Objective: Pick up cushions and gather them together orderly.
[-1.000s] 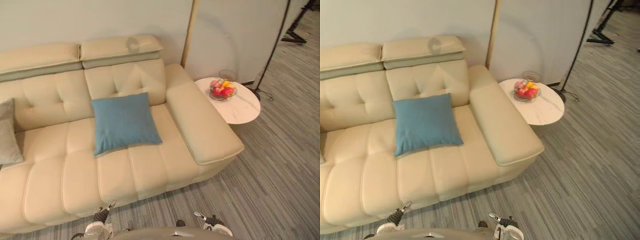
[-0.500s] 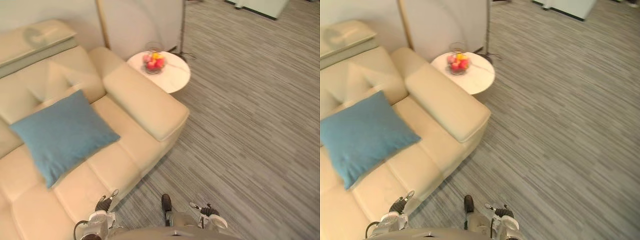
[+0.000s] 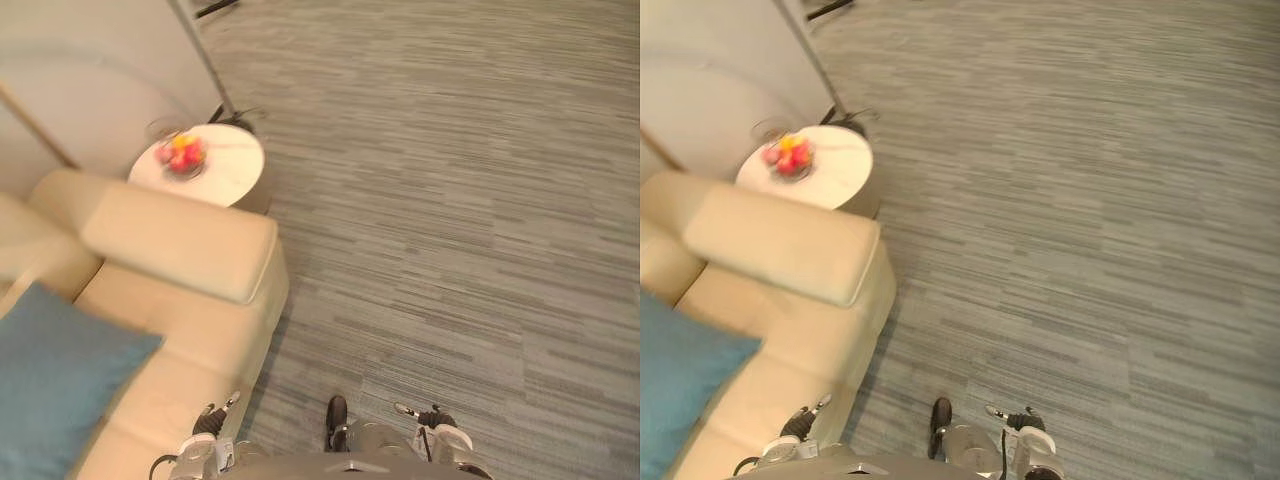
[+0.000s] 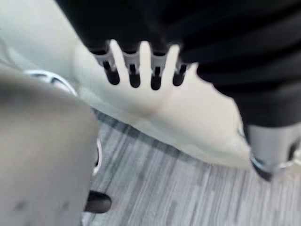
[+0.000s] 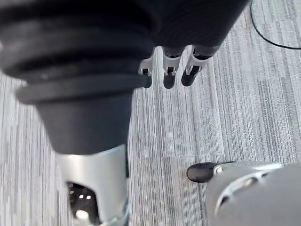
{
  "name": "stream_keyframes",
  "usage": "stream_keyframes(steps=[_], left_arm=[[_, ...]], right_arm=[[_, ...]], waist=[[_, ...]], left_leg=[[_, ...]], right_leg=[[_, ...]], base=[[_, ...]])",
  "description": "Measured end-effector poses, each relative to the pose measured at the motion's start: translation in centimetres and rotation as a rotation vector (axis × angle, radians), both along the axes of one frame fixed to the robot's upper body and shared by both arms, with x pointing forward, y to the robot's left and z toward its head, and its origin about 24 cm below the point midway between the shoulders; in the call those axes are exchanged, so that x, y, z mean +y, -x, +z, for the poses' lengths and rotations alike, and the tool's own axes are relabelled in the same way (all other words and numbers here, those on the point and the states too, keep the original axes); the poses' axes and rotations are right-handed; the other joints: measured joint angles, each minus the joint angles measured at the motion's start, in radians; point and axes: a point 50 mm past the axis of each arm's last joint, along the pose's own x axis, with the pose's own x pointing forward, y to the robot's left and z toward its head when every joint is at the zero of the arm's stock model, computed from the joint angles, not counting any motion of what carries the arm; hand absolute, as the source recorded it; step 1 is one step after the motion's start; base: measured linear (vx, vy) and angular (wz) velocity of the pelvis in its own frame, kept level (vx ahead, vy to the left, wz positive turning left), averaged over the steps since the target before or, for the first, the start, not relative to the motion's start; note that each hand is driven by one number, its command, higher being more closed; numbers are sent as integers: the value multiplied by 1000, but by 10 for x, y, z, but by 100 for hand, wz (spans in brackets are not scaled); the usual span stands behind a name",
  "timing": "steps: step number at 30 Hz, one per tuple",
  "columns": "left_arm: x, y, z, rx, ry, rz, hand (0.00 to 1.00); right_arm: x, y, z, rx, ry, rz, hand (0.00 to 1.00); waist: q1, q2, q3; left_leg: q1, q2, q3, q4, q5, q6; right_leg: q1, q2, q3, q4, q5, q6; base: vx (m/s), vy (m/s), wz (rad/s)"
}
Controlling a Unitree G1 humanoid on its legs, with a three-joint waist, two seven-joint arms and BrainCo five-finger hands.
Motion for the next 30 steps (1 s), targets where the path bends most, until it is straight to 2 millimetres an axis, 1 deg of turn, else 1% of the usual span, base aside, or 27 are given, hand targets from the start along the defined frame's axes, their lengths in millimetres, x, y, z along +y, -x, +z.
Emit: stream_keyframes(steps=[1, 3, 4, 5, 6, 7, 8, 9, 11, 12, 13, 14, 15, 16, 18, 19, 21, 22, 23, 24, 25, 26, 27, 28, 29, 30], left_arm=[[0, -1, 1, -7, -2, 0, 0], [2, -5, 3, -31, -8, 3, 0], [2, -6, 3, -36, -8, 5, 0], [2, -8, 4, -50, -7, 9, 0], [1, -8, 5, -53, -6, 12, 0], [1, -10, 5, -56, -5, 13, 0], [1, -10, 5, -57, -4, 13, 0], [1, -10, 5, -56, -4, 13, 0], [0, -10, 5, -54, -3, 13, 0], [1, -10, 5, -53, -4, 14, 0], [3, -11, 5, -55, -8, 13, 0], [6, -10, 5, -53, -17, 12, 0], [8, -10, 6, -53, -23, 11, 0], [15, -11, 6, -53, -39, 6, 0], [17, -10, 6, -47, -45, 6, 0], [18, -9, 5, -37, -48, 4, 0], [18, -8, 4, -27, -46, -1, 0], [17, -8, 4, -23, -45, -5, 0], [18, -9, 4, -17, -51, -21, 0], [18, -9, 4, -17, -51, -26, 0], [16, -12, 4, -21, -50, -34, 0], [16, -7, 3, -7, -49, -35, 0], [15, -6, 3, -3, -48, -35, 0], [14, -6, 2, 0, -45, -35, 0], [13, -7, 2, 0, -42, -36, 0], [11, -8, 2, -2, -36, -40, 0]], right_arm=[[0, 0, 0, 2, 1, 3, 0], [-2, 4, -1, 24, 13, 15, 0], [-2, 5, -1, 30, 17, 21, 0], [-2, 7, -3, 46, 19, 31, 0], [-1, 8, -3, 49, 18, 31, 0], [0, 9, -4, 52, 13, 31, 0], [2, 10, -4, 51, 8, 27, 0], [4, 10, -5, 49, 5, 27, 0], [4, 10, -4, 43, 6, 25, 0], [5, 10, -3, 28, 4, 15, 0], [6, 12, -4, 31, 0, 7, 0], [11, 16, -6, 35, -16, -5, 0], [14, 17, -7, 34, -24, -7, 0], [21, 17, -9, 38, -42, -2, 0], [26, 18, -10, 40, -56, -3, 0], [30, 17, -10, 36, -66, -3, 0], [29, 12, -9, 24, -61, 0, 0], [28, 11, -8, 21, -58, 4, 0], [24, 8, -7, 16, -48, 9, 0], [23, 7, -6, 12, -44, 10, 0], [20, 3, -5, 4, -36, 14, 0], [18, -1, -3, -3, -27, 27, 0], [19, -2, -3, -4, -24, 37, 0], [18, -3, -2, -9, -21, 40, 0], [18, -3, -2, -9, -20, 39, 0], [16, -2, -2, -6, -14, 38, 0]], waist=[[4, -4, 1], [14, -10, 5], [17, -10, 5], [30, -10, 5], [35, -10, 5], [41, -10, 6], [46, -10, 6], [48, -9, 6], [48, -4, 6], [45, -2, 6], [46, -6, 2], [48, -22, 3], [47, -33, 0], [51, -61, -6], [54, -73, -13], [53, -72, -12], [51, -62, -8], [51, -63, -8], [49, -51, -6], [46, -46, -4], [48, -33, -1], [55, -14, -4], [56, -10, -7], [51, -6, -6], [49, -4, -5], [49, 2, -2]], left_leg=[[-10, -16, -21, -24, -4, -1], [-85, -81, -152, -150, -3, -8], [-99, -96, -190, -182, 0, -12], [-127, -130, -294, -265, 14, -20], [-132, -137, -324, -284, 23, -18], [-134, -151, -381, -315, 42, -19], [-134, -154, -422, -335, 57, -13], [-122, -147, -437, -353, 79, -2], [-107, -133, -437, -371, 105, 2], [-86, -118, -414, -370, 194, 6], [-81, -121, -400, -366, 189, 9], [-71, -131, -376, -372, 173, 20], [-67, -136, -365, -373, 170, 24], [-49, -152, -337, -396, 164, 33], [-26, -164, -309, -418, 164, 37], [6, -180, -274, -446, 161, 42], [35, -190, -233, -469, 160, 43], [39, -193, -221, -472, 160, 44], [44, -199, -200, -472, 160, 45], [45, -199, -189, -471, 160, 45], [48, -195, -166, -471, 159, 46], [51, -183, -129, -469, 159, 47], [52, -179, -111, -465, 159, 48], [55, -176, -98, -448, 157, 50], [59, -174, -90, -435, 155, 53], [85, -174, -63, -418, 149, 63]], right_leg=[[9, 0, 14, -9, 0, 0], [29, 0, 106, -24, 1, 2], [29, 0, 127, -26, 3, 5], [32, 0, 181, -28, 8, 13], [35, 0, 198, -28, 8, 14], [47, 0, 229, -30, 15, 24], [61, 1, 252, -30, 13, 45], [78, 5, 273, -25, 1, 56], [87, 14, 286, -16, -17, 59], [98, 21, 295, 6, -45, 67], [100, 15, 303, 16, -51, 72], [96, -1, 312, 28, -62, 82], [94, -7, 317, 30, -66, 84], [94, -24, 339, 31, -70, 90], [94, -38, 357, 30, -69, 90], [95, -53, 368, 32, -71, 93], [90, -58, 395, 43, -72, 96], [85, -58, 405, 47, -72, 97], [69, -58, 425, 57, -70, 101], [59, -57, 424, 60, -65, 109], [39, -53, 410, 67, -49, 121], [7, -50, 350, 77, -23, 119], [-2, -52, 300, 78, -16, 112], [-9, -62, 185, 78, -11, 102], [-9, -70, 112, 79, -12, 98], [-10, -98, -74, 100, -38, 49]], base=[[89, 6, -85], [106, 19, -114], [137, 58, -128], [120, 68, -98], [139, 83, -113], [136, 98, -92], [205, 195, -119], [200, 225, -97], [145, 205, -63], [161, 246, -47], [201, 303, -50], [120, 171, -28], [209, 271, -42], [214, 261, -39], [190, 210, -49], [146, 153, -56], [130, 140, -66], [118, 117, -84], [82, 71, -71], [87, 64, -96], [67, 30, -125], [60, 16, -136], [60, -27, -135], [55, -51, -85], [70, -106, -108], [46, -109, -88]])
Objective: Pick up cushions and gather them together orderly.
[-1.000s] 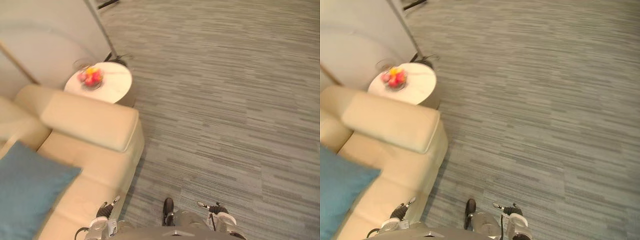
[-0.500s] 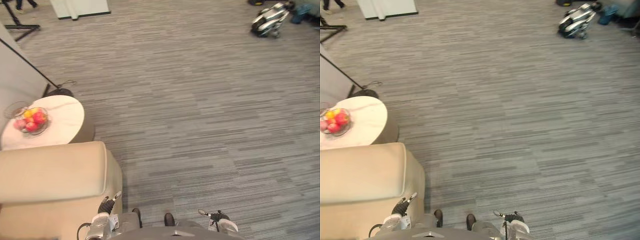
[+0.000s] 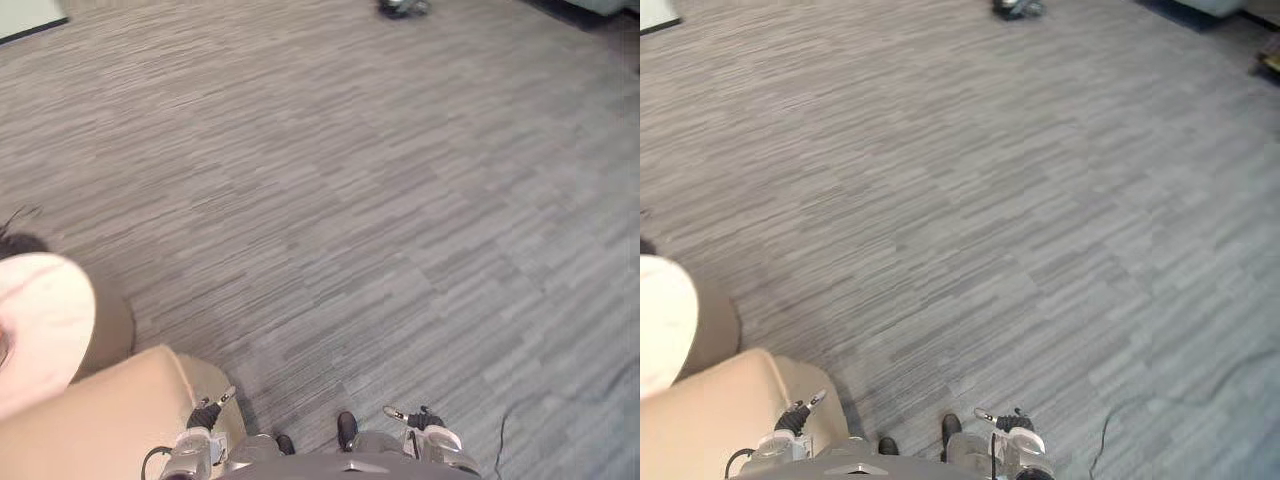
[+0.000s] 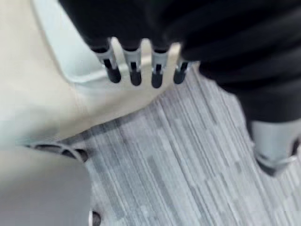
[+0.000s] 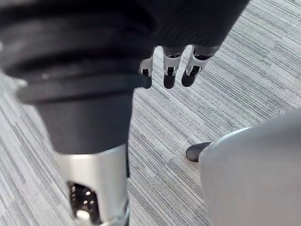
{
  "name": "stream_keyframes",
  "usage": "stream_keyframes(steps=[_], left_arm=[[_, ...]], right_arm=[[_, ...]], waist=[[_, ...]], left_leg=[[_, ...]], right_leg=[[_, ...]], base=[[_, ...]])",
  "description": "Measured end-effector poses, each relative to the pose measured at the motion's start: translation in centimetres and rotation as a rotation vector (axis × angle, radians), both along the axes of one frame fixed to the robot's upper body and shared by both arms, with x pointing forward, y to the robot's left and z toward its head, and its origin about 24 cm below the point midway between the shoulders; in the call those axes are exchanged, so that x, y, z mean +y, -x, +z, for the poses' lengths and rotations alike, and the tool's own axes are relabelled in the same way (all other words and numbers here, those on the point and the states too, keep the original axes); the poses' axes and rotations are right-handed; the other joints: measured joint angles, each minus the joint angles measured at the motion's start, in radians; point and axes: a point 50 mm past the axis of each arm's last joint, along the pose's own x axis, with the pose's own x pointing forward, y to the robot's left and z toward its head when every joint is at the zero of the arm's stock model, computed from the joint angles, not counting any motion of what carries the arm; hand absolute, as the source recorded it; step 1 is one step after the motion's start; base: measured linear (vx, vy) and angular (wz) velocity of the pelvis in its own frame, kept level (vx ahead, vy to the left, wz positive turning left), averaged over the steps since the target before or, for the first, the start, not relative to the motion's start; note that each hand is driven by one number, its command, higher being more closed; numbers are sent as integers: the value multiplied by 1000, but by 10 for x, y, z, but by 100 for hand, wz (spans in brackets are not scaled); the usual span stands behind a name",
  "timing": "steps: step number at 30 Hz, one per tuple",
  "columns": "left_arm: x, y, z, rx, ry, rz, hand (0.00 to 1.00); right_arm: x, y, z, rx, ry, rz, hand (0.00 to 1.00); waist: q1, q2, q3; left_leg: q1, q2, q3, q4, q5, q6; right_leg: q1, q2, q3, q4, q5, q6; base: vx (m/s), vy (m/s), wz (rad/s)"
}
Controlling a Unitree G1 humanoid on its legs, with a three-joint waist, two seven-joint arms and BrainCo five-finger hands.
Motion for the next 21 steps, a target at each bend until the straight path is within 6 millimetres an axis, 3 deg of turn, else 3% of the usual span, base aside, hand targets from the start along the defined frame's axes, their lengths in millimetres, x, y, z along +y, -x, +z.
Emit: stream_keyframes(steps=[2, 3, 5, 6, 8, 10, 11, 12, 14, 18, 21], left_arm=[[-2, -1, 0, 0, 3, -9, 0], [-9, -3, 0, -3, 16, -29, 0], [-15, -4, 0, -6, 30, -40, 0], [-21, -2, -2, 6, 45, -40, 0], [-19, 3, -3, 21, 42, -36, 0], [-17, 2, -3, 20, 39, -34, 0], [-14, -3, -1, 0, 32, -28, 0], [-13, -5, 0, -7, 31, -25, 0], [-14, -7, 1, -22, 40, -8, 0], [-16, -9, 2, -40, 55, -5, 0], [-15, -11, 4, -58, 52, 6, 0]], right_arm=[[-1, 2, 0, 4, 3, -1, 0], [-5, 4, 0, 6, 13, -4, 0], [-7, 5, 0, 7, 17, -7, 0], [-13, 7, 1, 17, 30, -12, 0], [-15, 10, 0, 23, 26, -38, 0], [-14, 10, 0, 20, 23, -41, 0], [-12, 10, -1, 17, 13, -47, 0], [-12, 11, -1, 19, 13, -47, 0], [-15, 10, 0, 18, 25, -47, 0], [-21, 11, 1, 19, 46, -67, 0], [-21, 10, 2, 14, 44, -70, 0]], waist=[[-7, -1, -2], [-15, 16, -12], [-14, 16, -11], [-16, 34, -22], [-25, 35, -18], [-25, 26, -13], [-15, 11, 0], [-11, 9, 2], [-1, 22, 20], [4, 27, 33], [9, 30, 34]], left_leg=[[24, -15, 24, 12, -9, 8], [22, -16, 28, 29, -18, 3], [9, -12, 27, 35, -28, -1], [21, -4, 13, -13, -36, -14], [29, 37, -1, 1, -35, -48], [-8, 62, 13, 126, -57, -53], [-69, 96, 31, 290, -64, -52], [-92, 108, 30, 345, -62, -50], [-158, 116, -29, 453, -124, -25], [-210, 69, -75, 337, -162, -31], [-250, 57, -117, 140, -101, -53]], right_leg=[[-1, -43, -167, 26, -40, -36], [6, -36, -162, 20, -42, -42], [7, -28, -139, 4, -33, -45], [10, -11, -114, -17, -27, -49], [38, 16, -95, -34, -28, -49], [44, 22, -71, -42, -31, -45], [50, 28, -38, -50, -33, -43], [51, 32, -26, -51, -33, -43], [64, 50, 42, -53, -44, -52], [81, 30, 142, -55, -44, -52], [80, 13, 220, -62, -59, -27]], base=[[46, -158, -86], [61, -141, -69], [86, -71, -53], [95, -60, -48], [71, -54, -37], [0, -12, -32], [-36, 14, -41], [-17, 47, -70], [43, 106, -78], [40, 132, -78], [82, 199, -99]])
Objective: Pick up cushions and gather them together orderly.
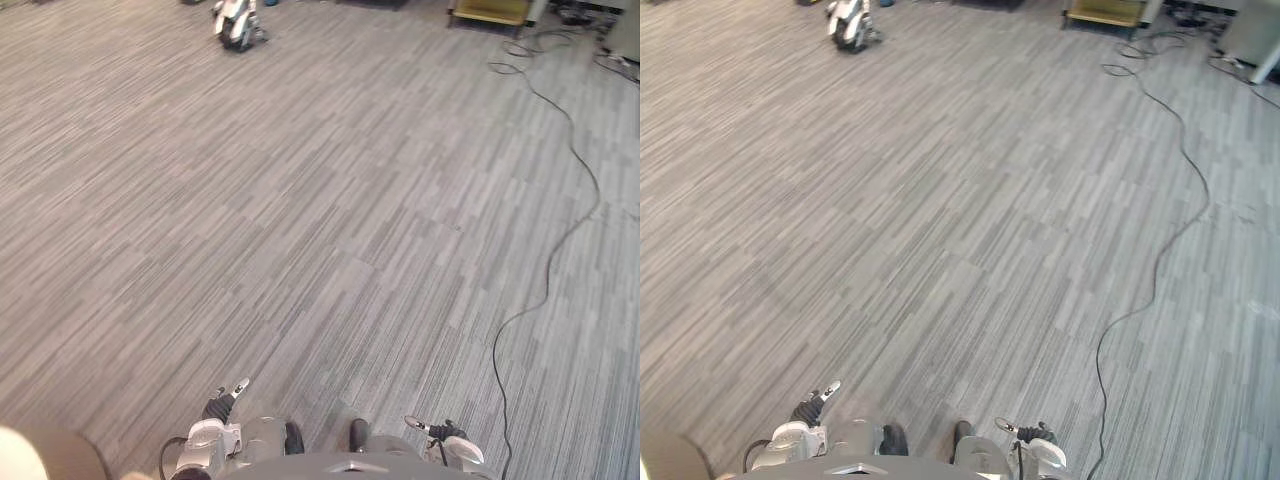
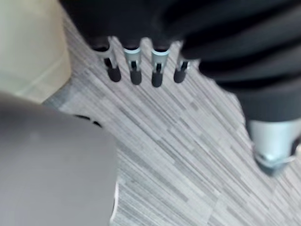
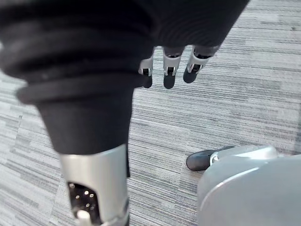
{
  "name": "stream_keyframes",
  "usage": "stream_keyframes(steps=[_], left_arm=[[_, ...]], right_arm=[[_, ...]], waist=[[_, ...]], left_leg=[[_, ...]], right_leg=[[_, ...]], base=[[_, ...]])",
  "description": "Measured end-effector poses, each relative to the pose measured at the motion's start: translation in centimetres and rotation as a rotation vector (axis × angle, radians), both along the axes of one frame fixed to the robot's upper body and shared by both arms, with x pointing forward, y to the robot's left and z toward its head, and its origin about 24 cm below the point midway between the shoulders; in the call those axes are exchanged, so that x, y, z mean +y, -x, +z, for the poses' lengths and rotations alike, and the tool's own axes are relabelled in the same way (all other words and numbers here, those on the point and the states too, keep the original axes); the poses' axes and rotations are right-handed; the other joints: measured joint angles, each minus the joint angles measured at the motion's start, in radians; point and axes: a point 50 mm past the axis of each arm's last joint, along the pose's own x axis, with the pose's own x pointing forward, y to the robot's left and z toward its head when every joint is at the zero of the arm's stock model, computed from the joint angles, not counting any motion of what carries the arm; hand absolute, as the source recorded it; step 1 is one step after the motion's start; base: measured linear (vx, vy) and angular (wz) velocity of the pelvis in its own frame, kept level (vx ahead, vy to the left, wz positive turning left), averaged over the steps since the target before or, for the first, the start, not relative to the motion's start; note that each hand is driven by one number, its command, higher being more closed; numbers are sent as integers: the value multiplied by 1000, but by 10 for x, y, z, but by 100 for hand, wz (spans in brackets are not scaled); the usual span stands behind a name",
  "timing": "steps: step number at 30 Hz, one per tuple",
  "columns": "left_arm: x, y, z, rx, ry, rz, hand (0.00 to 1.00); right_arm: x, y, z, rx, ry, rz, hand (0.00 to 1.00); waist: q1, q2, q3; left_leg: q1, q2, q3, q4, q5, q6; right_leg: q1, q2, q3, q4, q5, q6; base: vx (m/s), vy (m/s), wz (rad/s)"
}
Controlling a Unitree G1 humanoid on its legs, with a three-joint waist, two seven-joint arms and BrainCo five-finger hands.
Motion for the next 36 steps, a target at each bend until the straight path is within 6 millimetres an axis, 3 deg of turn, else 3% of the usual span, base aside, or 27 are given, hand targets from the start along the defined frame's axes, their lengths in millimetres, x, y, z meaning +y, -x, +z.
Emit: stream_keyframes(steps=[1, 2, 3, 6, 8, 9, 10, 11, 13, 15, 17, 18, 19, 22, 24, 27, 29, 30, 31, 32, 34, 36], left_arm=[[0, 2, 0, 1, 5, 22, 0], [0, 4, -1, 5, 8, 28, 0], [1, 5, -1, 8, 7, 34, 0], [9, 2, 1, -9, -10, 48, 0], [16, -2, 3, -31, -10, 100, 0], [17, -2, 3, -31, -6, 113, 0], [15, 6, 0, -10, -1, 120, 0], [17, 9, 0, -1, -4, 125, 0], [19, 10, -1, 9, -12, 115, 0], [20, 9, -1, 18, -24, 76, 0], [28, 10, 0, 24, -54, 47, 0], [32, 10, 1, 29, -67, 40, 0], [32, 11, 1, 31, -67, 40, 0], [19, 7, -1, 30, -43, 1, 0], [10, 3, -1, 21, -22, -8, 0], [3, 0, -1, 25, -14, -40, 0], [1, 1, -2, 28, -11, -44, 0], [1, 3, -2, 33, -11, -46, 0], [3, 4, -2, 34, -17, -44, 0], [0, 5, -4, 46, -7, -45, 0], [-2, -3, -3, 36, -1, -46, 0], [-2, -3, -2, 35, 2, -37, 0]], right_arm=[[-2, 1, 0, 3, 6, 3, 0], [-2, 1, 1, 0, 9, 7, 0], [1, -3, 1, -9, 7, 24, 0], [12, -1, -2, 2, -18, 34, 0], [22, -17, 0, -38, -43, 47, 0], [24, -19, 1, -42, -46, 48, 0], [22, -15, 0, -35, -44, 38, 0], [23, -15, 0, -36, -47, 37, 0], [25, -13, -2, -33, -57, 27, 0], [22, -9, -2, -34, -60, -1, 0], [24, -2, -4, -15, -67, -7, 0], [27, -2, -5, -24, -80, -23, 0], [27, -3, -4, -29, -80, -23, 0], [25, -9, -1, -65, -73, -33, 0], [24, -13, 1, -84, -68, -38, 0], [20, -22, 5, -115, -55, -34, 0], [15, -22, 6, -110, -44, -36, 0], [13, -17, 5, -93, -41, -37, 0], [13, -14, 3, -82, -42, -40, 0], [9, -15, 4, -83, -35, -45, 0], [7, -25, 8, -106, -31, -48, 0], [5, -22, 7, -100, -35, -71, 0]], waist=[[11, 5, -6], [13, 23, -17], [15, 19, -16], [31, -10, -11], [40, -29, 7], [36, -37, 10], [33, -25, -13], [31, -36, -26], [31, -43, -34], [18, -57, -40], [5, -92, -41], [3, -110, -38], [1, -111, -38], [-32, -94, -31], [-45, -81, -23], [-64, -67, -15], [-76, -70, -11], [-83, -77, -8], [-90, -94, -3], [-89, -59, 9], [-89, -41, 28], [-96, -32, 29]], left_leg=[[18, -9, 13, -59, 86, 5], [21, -11, 16, -67, 85, 9], [22, -13, 35, -66, 70, 14], [24, -25, 94, -7, 65, 66], [-87, -44, 71, 192, 21, 74], [-99, -64, 40, 163, 7, 81], [-91, -84, -7, -13, 82, 105], [-88, -101, 16, -3, 95, 120], [-79, -129, 22, -2, 53, 129], [-34, -159, 25, -23, 35, 141], [10, -184, 12, -26, 7, 145], [60, -193, 8, -42, -8, 149], [84, -194, 6, -53, -11, 154], [270, -182, -34, -159, -17, 160], [335, -154, -53, -199, -17, 160], [391, -109, -80, -225, -17, 160], [444, -88, -110, -243, -17, 158], [479, -84, -130, -252, -21, 136], [516, -79, -157, -258, -27, 96], [534, -54, -174, -257, -24, 63], [531, -34, -190, -248, 52, 33], [536, -8, -201, -181, 118, -2]], right_leg=[[12, -2, 51, -31, -5, 18], [20, 7, 52, -20, 3, 33], [-3, 4, 34, 58, -24, 50], [60, 3, 26, 15, -16, 28], [98, -48, 49, -25, -5, 36], [101, -66, 55, -26, -12, 44], [99, -69, 62, -25, -31, 68], [91, -84, 73, 11, -76, 87], [35, -109, 89, 142, -126, 115], [-84, -121, 115, 478, -166, 236], [-158, -123, 119, 720, -112, 302], [-205, -130, 87, 850, -84, 275], [-221, -135, 61, 887, -84, 252], [-296, -141, -119, 955, -165, 114], [-346, -127, -193, 873, -205, 65], [-427, -102, -254, 608, -179, 48], [-456, -86, -248, 293, -6, 49], [-441, -87, -243, 112, 102, 54], [-410, -89, -226, 30, 269, 48], [-408, -67, -229, 63, 332, 7], [-447, -54, -224, 189, 241, -16], [-431, -39, -239, 268, 161, -23]], base=[[127, 201, -90], [241, 235, -101], [294, 199, -52], [298, 118, -39], [244, 151, -30], [152, 151, -18], [176, 138, -26], [236, 157, -30], [208, 146, -9], [227, 145, 12], [338, 131, 18], [351, 91, 3], [365, 71, -4], [429, 18, 23], [382, -66, 29], [457, -102, 40], [618, -189, 52], [637, -229, 57], [752, -271, 47], [587, -223, 17], [487, -222, -9], [505, -215, -2]])
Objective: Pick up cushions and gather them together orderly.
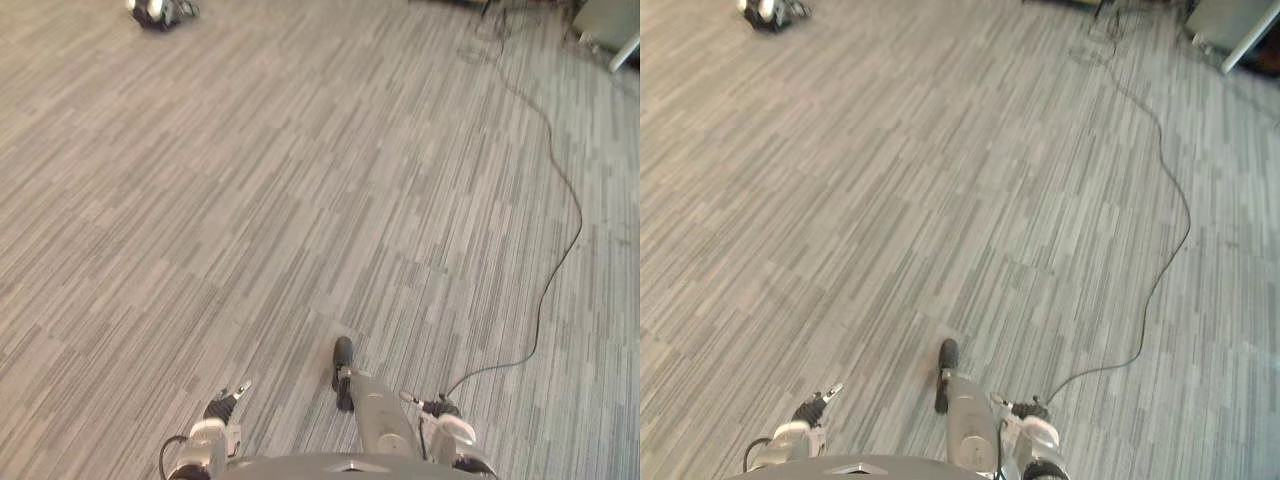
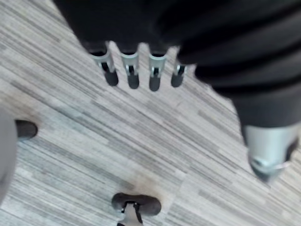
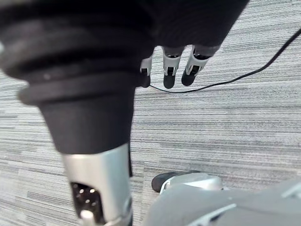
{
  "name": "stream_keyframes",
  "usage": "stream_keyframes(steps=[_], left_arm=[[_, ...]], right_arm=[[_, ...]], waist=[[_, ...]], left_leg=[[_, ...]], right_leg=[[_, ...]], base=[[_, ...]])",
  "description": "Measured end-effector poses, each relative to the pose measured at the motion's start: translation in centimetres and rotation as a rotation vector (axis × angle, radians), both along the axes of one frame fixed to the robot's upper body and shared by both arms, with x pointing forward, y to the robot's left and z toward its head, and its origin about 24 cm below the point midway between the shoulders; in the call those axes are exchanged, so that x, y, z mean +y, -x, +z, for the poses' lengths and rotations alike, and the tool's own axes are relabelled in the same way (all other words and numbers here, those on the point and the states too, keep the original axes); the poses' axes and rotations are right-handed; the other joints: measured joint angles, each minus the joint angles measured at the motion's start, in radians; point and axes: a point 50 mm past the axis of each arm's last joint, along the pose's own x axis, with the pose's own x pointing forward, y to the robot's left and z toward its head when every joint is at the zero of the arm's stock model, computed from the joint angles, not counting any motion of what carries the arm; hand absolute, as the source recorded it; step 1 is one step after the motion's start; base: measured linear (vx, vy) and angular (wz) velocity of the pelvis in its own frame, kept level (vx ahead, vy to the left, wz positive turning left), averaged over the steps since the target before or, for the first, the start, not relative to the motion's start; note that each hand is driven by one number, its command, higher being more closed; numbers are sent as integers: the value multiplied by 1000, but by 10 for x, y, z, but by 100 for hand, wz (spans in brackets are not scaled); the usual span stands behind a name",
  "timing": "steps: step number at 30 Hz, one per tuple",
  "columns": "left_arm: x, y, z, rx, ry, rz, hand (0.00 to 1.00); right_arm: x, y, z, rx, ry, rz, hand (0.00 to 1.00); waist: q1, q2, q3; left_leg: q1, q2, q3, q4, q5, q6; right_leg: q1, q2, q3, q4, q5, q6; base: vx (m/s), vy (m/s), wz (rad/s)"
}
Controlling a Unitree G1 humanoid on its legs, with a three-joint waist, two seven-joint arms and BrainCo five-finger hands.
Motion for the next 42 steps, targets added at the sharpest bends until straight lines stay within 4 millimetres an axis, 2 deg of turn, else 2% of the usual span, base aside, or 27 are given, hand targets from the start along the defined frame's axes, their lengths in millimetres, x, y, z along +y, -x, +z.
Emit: stream_keyframes(steps=[1, 3, 4, 5, 7, 9, 11, 13, 14, 15, 16, 17, 18, 19, 20, 21, 22, 24, 25, 26, 28, 30, 32, 34, 37, 40, 42], left_arm=[[0, 1, 0, 1, 4, 15, 0], [-3, 4, -1, 1, 21, 58, 0], [-4, 3, 0, -10, 29, 67, 0], [-2, 1, 2, -27, 29, 88, 0], [5, 2, 3, -42, 14, 104, 0], [8, 0, 7, -72, 3, 109, 0], [7, -3, 9, -87, 4, 108, 0], [3, -5, 10, -109, 10, 112, 0], [2, -4, 10, -109, 12, 110, 0], [1, -4, 10, -111, 14, 109, 0], [0, -5, 10, -113, 16, 107, 0], [3, -4, 10, -109, 10, 100, 0], [10, -3, 10, -103, -11, 91, 0], [15, -3, 10, -100, -24, 83, 0], [15, -3, 10, -98, -26, 79, 0], [15, -3, 10, -95, -27, 69, 0], [15, -1, 8, -82, -28, 62, 0], [15, 2, 6, -55, -33, 38, 0], [14, 3, 5, -45, -33, 25, 0], [12, 6, 3, -29, -28, 18, 0], [12, 9, 1, -7, -35, -9, 0], [12, 10, 0, 2, -33, -9, 0], [10, 12, -1, 13, -31, -14, 0], [10, 15, -2, 24, -33, -22, 0], [12, 19, -3, 37, -39, -19, 0], [4, 22, -5, 44, -11, 6, 0], [-3, 23, -6, 43, 14, 28, 0]], right_arm=[[-1, 3, -1, 4, 1, -6, 0], [0, 7, -1, 4, 6, 1, 0], [-1, 7, 1, -5, 16, 4, 0], [-1, 7, 1, -8, 19, 6, 0], [6, 8, -1, -2, 8, 28, 0], [12, 15, -5, 10, -14, 27, 0], [12, 15, -4, 7, -15, 22, 0], [11, 17, -5, 8, -23, -5, 0], [9, 21, -6, 13, -26, -32, 0], [7, 23, -6, 19, -21, -32, 0], [6, 26, -7, 35, -20, -32, 0], [10, 29, -10, 49, -35, -33, 0], [20, 35, -14, 68, -63, -36, 0], [29, 37, -16, 73, -86, -38, 0], [30, 39, -16, 75, -88, -41, 0], [28, 39, -16, 78, -84, -42, 0], [28, 38, -16, 76, -80, -34, 0], [27, 38, -16, 75, -78, -30, 0], [26, 38, -16, 73, -78, -26, 0], [22, 35, -14, 65, -65, -21, 0], [20, 27, -12, 51, -58, -8, 0], [19, 24, -11, 44, -53, 2, 0], [16, 14, -7, 17, -47, 19, 0], [12, 11, -6, 13, -35, 32, 0], [4, 22, -8, 59, -16, 33, 0], [-7, 31, -8, 87, 5, 22, 0], [-14, 33, -8, 101, 19, 23, 0]], waist=[[0, 10, 1], [1, 16, 2], [8, 32, 1], [22, 40, 6], [48, 28, 14], [68, 17, 12], [77, 16, 12], [94, 7, 8], [102, 14, 2], [107, 20, -3], [116, 11, -12], [114, -8, -39], [104, -54, -66], [103, -83, -79], [107, -88, -83], [113, -91, -85], [118, -92, -84], [107, -91, -83], [104, -88, -81], [98, -76, -77], [96, -57, -65], [91, -56, -64], [73, -40, -54], [52, -38, -45], [35, -49, -38], [31, 9, -57], [44, 44, -64]], left_leg=[[-24, 25, -14, 123, 38, -26], [-174, 47, -45, 475, 250, -67], [-270, 81, -35, 683, 246, -73], [-356, 121, 8, 859, 182, -56], [-448, 149, 77, 969, 65, -7], [-588, 134, 130, 868, -61, 19], [-630, 109, 147, 759, -95, 30], [-673, 18, 134, 390, -75, 15], [-677, -22, 82, 153, -7, -21], [-688, -25, 64, 106, 26, -35], [-690, -31, 67, 136, 121, -14], [-692, -55, 70, 150, 147, 27], [-705, -89, 85, 191, 110, 83], [-707, -105, 107, 233, 58, 104], [-702, -108, 116, 247, 41, 116], [-668, -110, 140, 260, -4, 131], [-610, -120, 159, 258, -41, 138], [-526, -136, 165, 246, -74, 142], [-490, -141, 167, 239, -86, 140], [-419, -143, 166, 201, -105, 142], [-283, -136, 177, 94, -105, 140], [-232, -125, 178, 51, -107, 137], [-195, -96, 169, 15, -116, 124], [-153, -71, 128, -22, -131, 98], [-64, -59, 47, -46, -191, 50], [-102, 20, -9, 109, -201, 36], [-192, 65, -33, 323, -117, 7]], right_leg=[[44, 20, -15, 10, -46, -7], [134, 53, -11, -19, -103, -16], [181, 78, -1, -47, -128, -30], [234, 102, 15, -66, -146, -40], [339, 113, 50, -106, -174, -38], [483, 97, 84, -197, -195, -17], [523, 79, 98, -215, -205, -3], [573, 24, 140, -228, -246, 33], [597, 7, 171, -239, -277, 56], [610, 11, 188, -248, -288, 66], [635, 5, 224, -258, -316, 74], [640, -22, 247, -256, -340, 61], [633, -58, 280, -229, -343, 56], [606, -84, 313, -163, -332, 72], [592, -88, 329, -118, -328, 80], [547, -97, 359, 27, -310, 136], [471, -102, 387, 246, -271, 240], [395, -99, 395, 503, -225, 336], [361, -101, 375, 589, -224, 336], [304, -119, 297, 682, -254, 260], [225, -128, 144, 607, -335, 160], [164, -115, 78, 469, -356, 137], [104, -74, 53, 240, -310, 126], [73, -53, 84, -151, -119, 135], [66, -94, 125, -206, -9, 135], [49, -46, 97, -79, 65, 99], [69, 3, 81, -59, 5, 70]], base=[[668, -213, -4], [572, -136, -13], [472, -53, -28], [464, -38, -34], [399, -4, -40], [472, 56, -30], [355, 97, -27], [448, 205, -54], [461, 247, -61], [613, 374, -74], [552, 339, -67], [709, 392, -69], [613, 289, -45], [607, 284, -32], [579, 280, -30], [648, 316, -39], [633, 298, -40], [396, 170, -21], [434, 159, -19], [410, 139, -24], [467, 97, -26], [337, 7, -7], [330, -52, 16], [468, -164, 49], [504, -274, 81], [510, -302, 36], [519, -310, -14]])
